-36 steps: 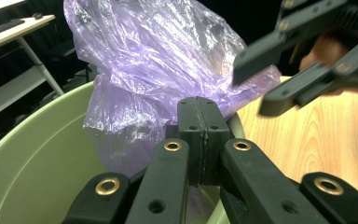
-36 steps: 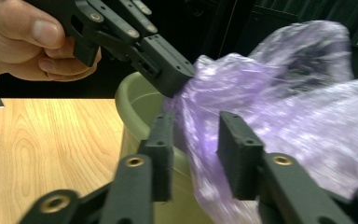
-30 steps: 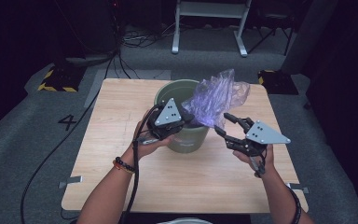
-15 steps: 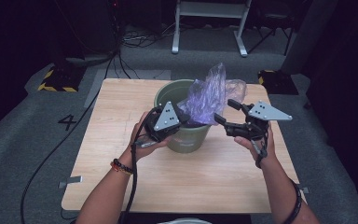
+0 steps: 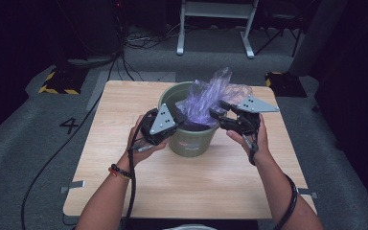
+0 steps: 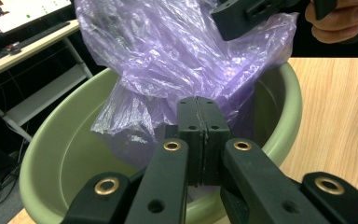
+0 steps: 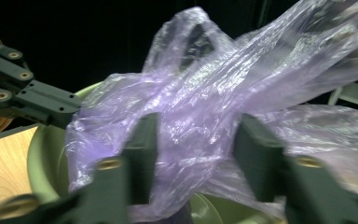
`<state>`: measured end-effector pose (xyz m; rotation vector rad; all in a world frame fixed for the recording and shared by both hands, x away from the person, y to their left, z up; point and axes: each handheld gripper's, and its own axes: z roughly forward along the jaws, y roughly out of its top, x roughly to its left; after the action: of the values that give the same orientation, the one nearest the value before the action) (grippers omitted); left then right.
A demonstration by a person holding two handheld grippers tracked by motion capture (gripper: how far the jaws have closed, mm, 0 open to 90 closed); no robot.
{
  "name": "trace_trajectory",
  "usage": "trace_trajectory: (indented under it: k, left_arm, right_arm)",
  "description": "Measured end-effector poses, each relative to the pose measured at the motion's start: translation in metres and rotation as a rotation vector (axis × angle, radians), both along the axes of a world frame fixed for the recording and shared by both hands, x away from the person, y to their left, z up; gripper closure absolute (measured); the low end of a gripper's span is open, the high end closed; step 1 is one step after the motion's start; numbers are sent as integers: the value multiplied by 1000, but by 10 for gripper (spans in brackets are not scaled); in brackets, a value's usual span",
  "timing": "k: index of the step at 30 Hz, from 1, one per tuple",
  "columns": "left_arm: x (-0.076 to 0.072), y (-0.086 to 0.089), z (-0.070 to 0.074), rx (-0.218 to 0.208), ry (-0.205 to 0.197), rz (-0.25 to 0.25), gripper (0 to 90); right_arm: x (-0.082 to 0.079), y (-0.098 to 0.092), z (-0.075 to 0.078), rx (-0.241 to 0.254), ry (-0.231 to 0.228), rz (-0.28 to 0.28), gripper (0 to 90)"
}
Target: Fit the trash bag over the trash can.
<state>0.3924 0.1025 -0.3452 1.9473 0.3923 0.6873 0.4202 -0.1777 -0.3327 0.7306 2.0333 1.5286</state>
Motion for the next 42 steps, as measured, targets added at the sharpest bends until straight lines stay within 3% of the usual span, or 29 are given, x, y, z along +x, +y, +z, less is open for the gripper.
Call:
trace_trajectory:
  k: [1, 3, 4, 9, 11, 12, 14, 15, 19, 24, 25, 29, 34, 39, 42]
  left_arm:
    - [0, 1, 0, 4, -2, 2, 878]
    - [0, 3, -1, -3, 1, 2, 870]
    - [0, 4, -1, -8, 4, 3, 852]
    - [-5, 10, -1, -40, 12, 26, 682]
    - [-6, 12, -1, -49, 20, 26, 542]
    - [-8, 16, 1, -89, 53, 16, 482]
    - [-10, 18, 3, -110, 63, 8, 443]
    - [-12, 19, 4, -124, 72, 1, 320]
    - [-25, 18, 12, -144, 73, -28, 227]
    - [-36, 18, 17, -166, 59, -58, 196]
    - [-41, 18, 18, -182, 64, -82, 187]
    - [-52, 13, 20, -182, 58, -120, 175]
    - [-61, 4, 19, -169, 50, -159, 163]
    - [-70, -8, 17, -130, 30, -193, 172]
    - [-70, -13, 13, -91, 15, -175, 278]
  right_arm:
    - [-1, 1, -1, 5, -17, 26, 783]
    - [-3, 1, -2, 0, -29, 34, 827]
    - [-6, 2, -2, -4, -58, 44, 893]
    - [-21, 7, -1, -17, -144, 122, 900]
    - [-25, 8, -1, -20, -157, 138, 900]
    - [-34, 9, -1, -17, -187, 174, 900]
    - [-38, 10, -1, -27, -199, 186, 900]
    - [-46, 13, -3, -46, -229, 220, 900]
    - [-58, 19, -7, -88, -257, 255, 898]
    - [-62, 23, -14, -100, -254, 281, 899]
    - [-64, 25, -18, -110, -253, 290, 899]
    - [-67, 30, -27, -124, -253, 305, 899]
    - [-67, 35, -34, -149, -246, 307, 897]
    - [-65, 37, -40, -167, -238, 297, 891]
    - [-64, 36, -44, -172, -239, 288, 876]
